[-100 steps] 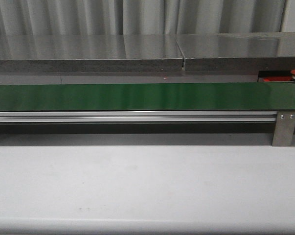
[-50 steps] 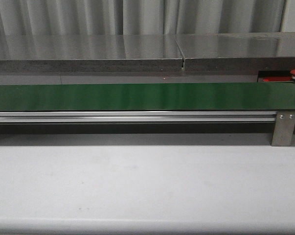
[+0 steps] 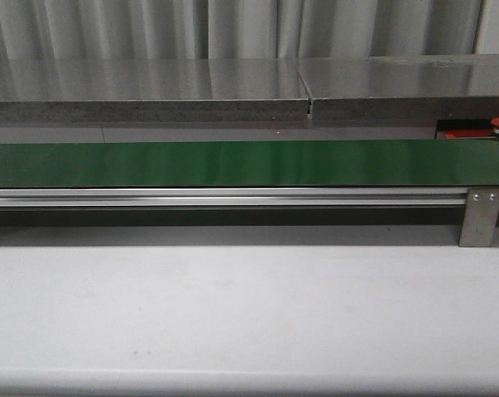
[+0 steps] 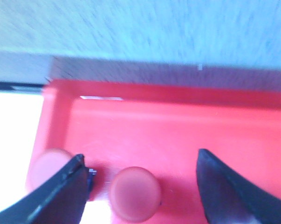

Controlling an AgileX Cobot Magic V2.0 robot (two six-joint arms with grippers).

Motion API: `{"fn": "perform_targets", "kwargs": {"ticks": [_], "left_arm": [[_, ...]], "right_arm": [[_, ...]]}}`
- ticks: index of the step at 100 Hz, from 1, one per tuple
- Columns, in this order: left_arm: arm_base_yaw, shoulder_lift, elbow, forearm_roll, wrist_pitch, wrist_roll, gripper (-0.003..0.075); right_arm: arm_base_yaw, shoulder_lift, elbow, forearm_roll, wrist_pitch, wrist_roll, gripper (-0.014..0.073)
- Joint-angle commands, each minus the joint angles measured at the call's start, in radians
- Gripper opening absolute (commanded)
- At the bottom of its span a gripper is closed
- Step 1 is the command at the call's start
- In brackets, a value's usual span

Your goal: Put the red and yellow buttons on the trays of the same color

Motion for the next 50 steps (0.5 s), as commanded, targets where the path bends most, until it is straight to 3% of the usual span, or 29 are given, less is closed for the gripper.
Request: {"fn": "perform_targets", "kwargs": {"ticks": [1,24,50], "left_arm": [[-0.006,0.000,-0.028,-0.022,-0.065,-0.007,-0.0019],[-0.006,0.000,-0.028,-0.022,-0.065,-0.007,-0.0019],[-0.006,0.000,-0.028,-0.022,-0.065,-0.007,-0.0019]], "right_arm": [[-0.006,-0.127,-0.043,0.009,0.014,-0.003,0.0503],[0.002,-0.258,-0.043,0.008,0.105,0.005,0.0500],[0.084,-0.381,-0.039,-0.074,0.194,0.131,0.0500]]}}
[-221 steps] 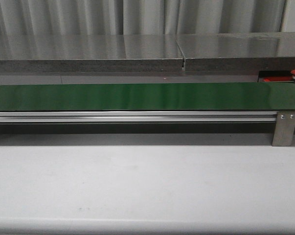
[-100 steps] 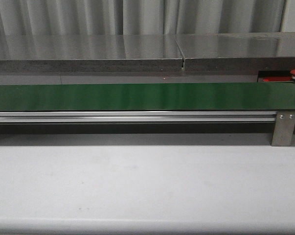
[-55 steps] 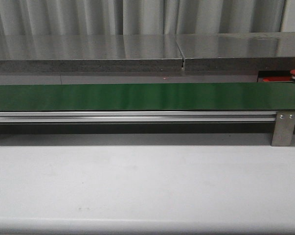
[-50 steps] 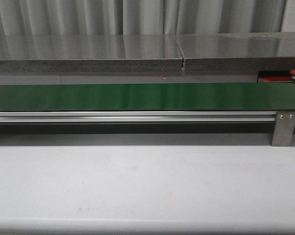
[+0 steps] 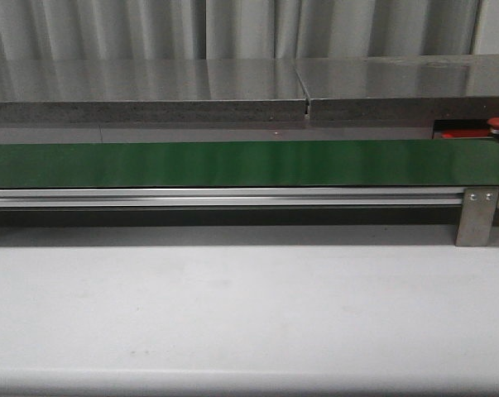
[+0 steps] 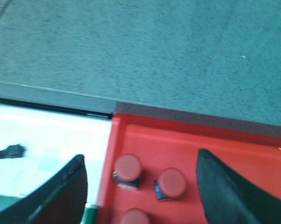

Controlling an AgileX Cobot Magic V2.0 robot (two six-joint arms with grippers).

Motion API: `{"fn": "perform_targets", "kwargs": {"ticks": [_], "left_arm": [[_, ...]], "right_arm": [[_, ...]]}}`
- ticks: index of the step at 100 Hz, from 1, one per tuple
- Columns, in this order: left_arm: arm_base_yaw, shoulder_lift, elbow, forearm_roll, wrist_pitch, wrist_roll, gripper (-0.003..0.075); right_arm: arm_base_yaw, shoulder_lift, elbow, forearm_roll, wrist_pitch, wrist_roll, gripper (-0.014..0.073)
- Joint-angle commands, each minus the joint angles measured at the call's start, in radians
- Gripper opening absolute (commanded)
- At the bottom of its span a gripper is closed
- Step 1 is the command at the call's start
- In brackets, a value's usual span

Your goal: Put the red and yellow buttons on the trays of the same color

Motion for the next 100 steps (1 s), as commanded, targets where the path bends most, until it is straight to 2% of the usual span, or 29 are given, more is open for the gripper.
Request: {"fn": "perform_targets", "kwargs": {"ticks": [1,22,36,63,83,100], "left_arm": [[-0.006,0.000,-0.028,-0.022,-0.065,-0.007,-0.0019],[-0.006,0.000,-0.028,-0.022,-0.065,-0.007,-0.0019],[-0.006,0.000,-0.028,-0.022,-0.065,-0.007,-0.0019],[-0.006,0.000,-0.028,-0.022,-0.065,-0.007,-0.0019],[-0.006,0.000,-0.028,-0.022,-0.065,-0.007,-0.0019],[-0.006,0.000,-0.028,-0.022,-0.065,-0.007,-0.0019]], "right_arm": [[0.038,-0.104,-0.032,-0.038,-0.007,0.069,0.0500],[0.140,-0.259,0.092,-0.204,0.001,0.174,0.0500],[0.174,-0.418,0.287,-0.200,-0.081,0.185,0.0500],[0.177,-0.803,0.783,-0.193,-0.272,0.185,0.0500],[0.177,-1.066,1.079,-0.176,-0.285,0.185,0.0500],[0.177,-1.274,1.259,-0.140,-0.258,0.185,0.0480]]}}
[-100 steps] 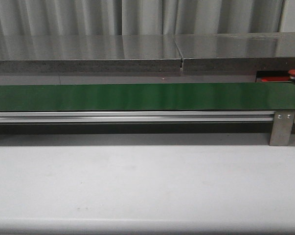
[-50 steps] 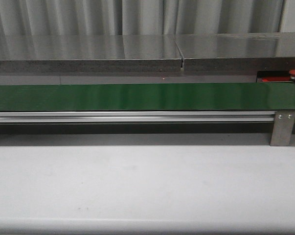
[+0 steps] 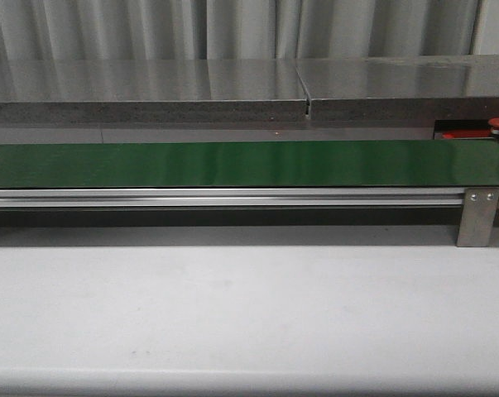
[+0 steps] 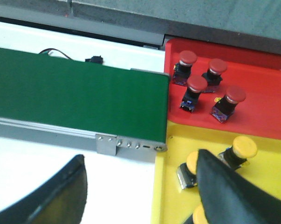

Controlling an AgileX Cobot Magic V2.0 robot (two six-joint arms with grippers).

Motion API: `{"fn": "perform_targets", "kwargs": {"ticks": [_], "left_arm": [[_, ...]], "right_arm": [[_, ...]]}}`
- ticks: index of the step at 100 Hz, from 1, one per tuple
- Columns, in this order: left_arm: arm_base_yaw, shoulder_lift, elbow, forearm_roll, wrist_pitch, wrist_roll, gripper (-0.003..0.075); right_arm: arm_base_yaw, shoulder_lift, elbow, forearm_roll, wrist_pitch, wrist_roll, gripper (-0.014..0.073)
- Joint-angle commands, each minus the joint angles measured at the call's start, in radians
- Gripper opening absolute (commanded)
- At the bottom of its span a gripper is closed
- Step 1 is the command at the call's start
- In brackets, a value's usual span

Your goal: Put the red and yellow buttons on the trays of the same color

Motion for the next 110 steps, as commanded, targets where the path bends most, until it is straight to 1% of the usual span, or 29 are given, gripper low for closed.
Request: {"fn": "perform_targets", "kwargs": {"ticks": [1,11,29,35,42,44,48,110], "left_arm": [[-0.006,0.000,-0.028,-0.022,-0.065,-0.007,-0.0019],[-0.006,0.000,-0.028,-0.022,-0.065,-0.007,-0.0019],[-0.006,0.000,-0.028,-0.022,-0.065,-0.007,-0.0019],[-0.006,0.000,-0.028,-0.022,-0.065,-0.007,-0.0019],[-0.006,0.000,-0.028,-0.022,-0.065,-0.007,-0.0019],[-0.006,0.000,-0.028,-0.022,-0.065,-0.007,-0.0019],[-0.006,0.000,-0.028,-0.022,-0.065,-0.007,-0.0019],[-0.006,0.000,-0.028,-0.022,-0.065,-0.007,-0.0019]], "right_arm": [[0.000,-0.109,0.052,0.033,-0.046,0.002,0.0476],[0.000,-0.219,0.129,0.041,0.001,0.002,0.0386],[0.000,-0.383,0.195,0.070,0.118,0.002,0.0115],[0.000,-0.419,0.205,0.070,0.133,0.002,0.0027],[0.000,-0.450,0.208,0.070,0.137,0.002,-0.0060],[0.000,-0.455,0.208,0.070,0.137,0.002,-0.0074],[0.000,-0.462,0.208,0.070,0.137,0.002,-0.0062],[0.000,-0.463,0.208,0.070,0.138,0.002,-0.0067]]}}
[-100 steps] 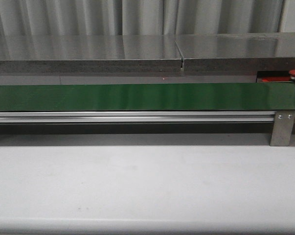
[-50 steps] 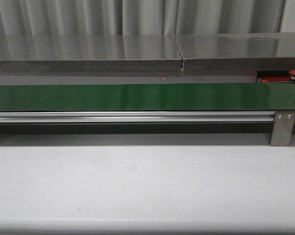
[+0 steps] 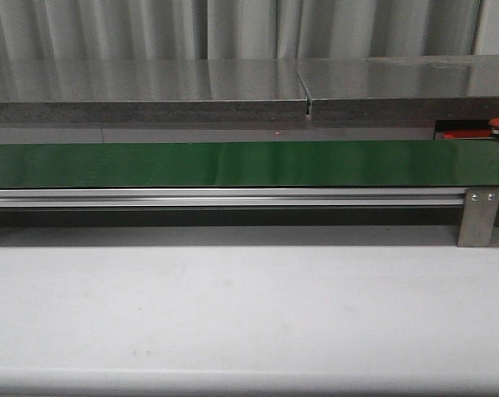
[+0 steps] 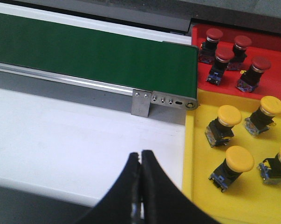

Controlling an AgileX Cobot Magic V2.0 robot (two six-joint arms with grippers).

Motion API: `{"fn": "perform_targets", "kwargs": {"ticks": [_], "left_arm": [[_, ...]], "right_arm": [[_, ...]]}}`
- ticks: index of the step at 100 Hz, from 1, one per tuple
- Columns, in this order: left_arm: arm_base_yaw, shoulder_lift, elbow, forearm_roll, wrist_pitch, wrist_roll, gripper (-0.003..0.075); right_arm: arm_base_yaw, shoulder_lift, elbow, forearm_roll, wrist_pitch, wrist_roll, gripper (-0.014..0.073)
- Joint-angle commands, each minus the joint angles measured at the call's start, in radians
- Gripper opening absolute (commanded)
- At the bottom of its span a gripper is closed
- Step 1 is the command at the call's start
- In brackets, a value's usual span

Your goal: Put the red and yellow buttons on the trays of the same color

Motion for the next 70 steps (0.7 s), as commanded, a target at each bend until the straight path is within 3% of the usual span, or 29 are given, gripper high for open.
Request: {"fn": "perform_targets", "kwargs": {"ticks": [1,26,43,70], "left_arm": [[-0.006,0.000,-0.028,-0.022,-0.065,-0.007,-0.0019],[-0.006,0.000,-0.028,-0.022,-0.065,-0.007,-0.0019],[-0.006,0.000,-0.028,-0.022,-0.065,-0.007,-0.0019],[-0.006,0.000,-0.028,-0.022,-0.065,-0.007,-0.0019]], "right_arm": [[0.000,0.010,-0.021,0.019,-0.061,0.000,-0.0067],[0.019,0.010,0.011,0.019,-0.141,0.000,-0.0067],[0.087,-0.018,0.093,-0.001,-0.243,0.007,-0.0067],[0.185,-0.172,0.275,-0.199,-0.446,0.271,-0.0067]]}}
